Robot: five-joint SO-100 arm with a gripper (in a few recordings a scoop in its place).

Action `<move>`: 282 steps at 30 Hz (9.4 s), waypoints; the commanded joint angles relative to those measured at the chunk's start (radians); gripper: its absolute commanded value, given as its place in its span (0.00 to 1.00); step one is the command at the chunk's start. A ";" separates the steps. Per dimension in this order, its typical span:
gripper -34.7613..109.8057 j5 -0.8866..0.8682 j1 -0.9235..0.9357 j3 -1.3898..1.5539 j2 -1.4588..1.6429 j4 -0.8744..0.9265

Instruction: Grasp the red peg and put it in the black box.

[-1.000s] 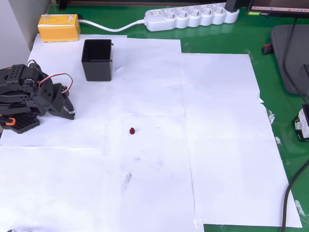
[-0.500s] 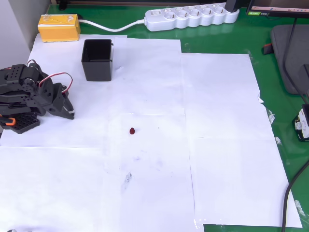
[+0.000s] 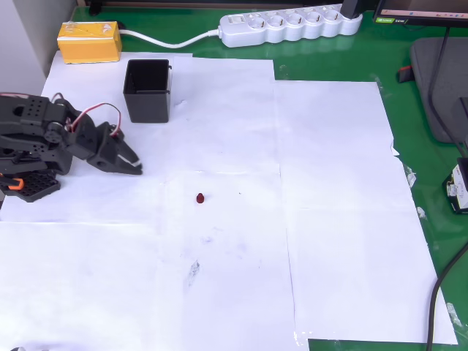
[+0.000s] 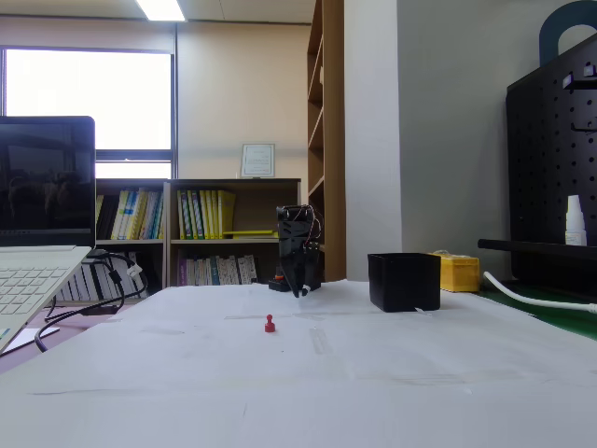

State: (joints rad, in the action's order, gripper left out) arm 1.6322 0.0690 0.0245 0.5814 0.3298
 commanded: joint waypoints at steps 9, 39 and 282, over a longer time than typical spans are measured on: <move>0.24 0.040 0.043 -0.071 0.557 -0.750; 0.24 0.008 0.138 0.040 1.402 -1.713; 0.24 -0.769 -0.451 2.138 1.195 1.364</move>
State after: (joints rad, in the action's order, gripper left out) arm 0.9097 -0.2869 2.0463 1.7671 1.5999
